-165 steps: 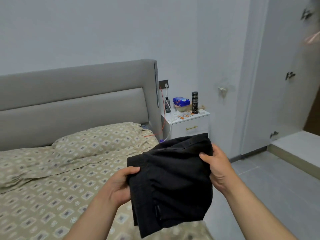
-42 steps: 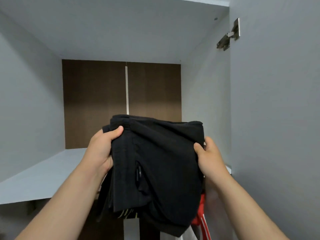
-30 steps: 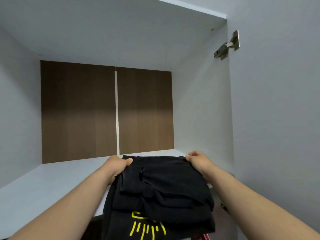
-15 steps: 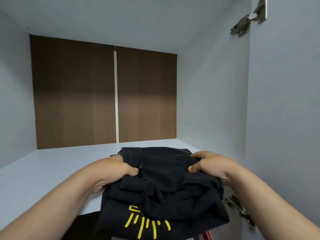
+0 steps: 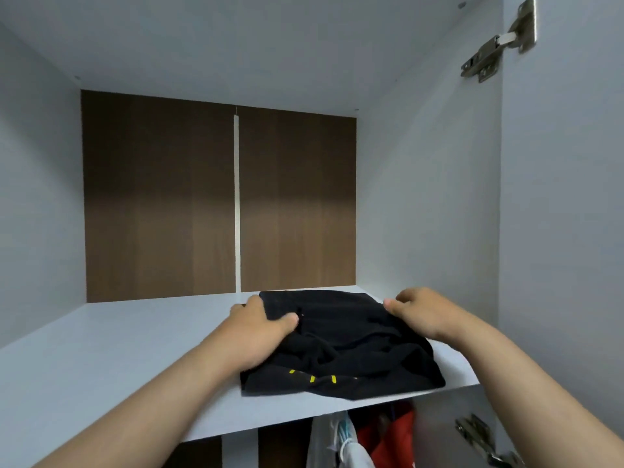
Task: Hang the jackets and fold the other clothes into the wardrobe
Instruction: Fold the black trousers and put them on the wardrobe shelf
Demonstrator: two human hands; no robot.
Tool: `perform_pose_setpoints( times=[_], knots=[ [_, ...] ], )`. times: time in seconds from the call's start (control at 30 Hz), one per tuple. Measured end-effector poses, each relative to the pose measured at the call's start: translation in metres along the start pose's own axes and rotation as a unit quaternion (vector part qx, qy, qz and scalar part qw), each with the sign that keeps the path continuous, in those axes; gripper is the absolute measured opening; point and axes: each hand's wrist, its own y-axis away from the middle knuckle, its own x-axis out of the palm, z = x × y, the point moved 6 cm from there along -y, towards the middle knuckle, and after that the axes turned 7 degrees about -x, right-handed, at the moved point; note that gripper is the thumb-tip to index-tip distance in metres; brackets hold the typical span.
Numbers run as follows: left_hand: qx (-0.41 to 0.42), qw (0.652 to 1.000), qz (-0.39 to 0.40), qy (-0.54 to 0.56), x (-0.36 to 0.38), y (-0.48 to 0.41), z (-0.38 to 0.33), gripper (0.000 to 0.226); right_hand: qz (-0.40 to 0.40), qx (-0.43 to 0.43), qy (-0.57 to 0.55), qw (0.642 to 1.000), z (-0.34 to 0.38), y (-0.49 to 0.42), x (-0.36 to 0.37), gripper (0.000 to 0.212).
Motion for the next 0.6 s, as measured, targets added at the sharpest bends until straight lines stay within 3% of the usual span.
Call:
perform_pose_setpoints(
  times=[0.1,0.2,0.33,0.6],
  knots=[
    [0.069,0.994,0.056,-0.056,0.011,0.037,-0.006,0.084,0.067,-0.031,0.078,0.994,0.015,0.03,0.022,0.055],
    [0.059,0.984,0.101,-0.135,0.029,0.036,-0.003,0.109,0.097,-0.031,0.137,0.985,0.014,0.034,0.05,0.078],
    [0.034,0.975,0.125,-0.182,0.041,0.017,-0.001,0.11,0.123,-0.007,0.146,0.982,0.002,0.022,0.064,0.107],
    [-0.004,0.941,0.169,-0.292,0.059,-0.018,-0.011,0.116,0.175,0.031,0.167,0.97,-0.017,-0.024,0.07,0.109]
  ],
)
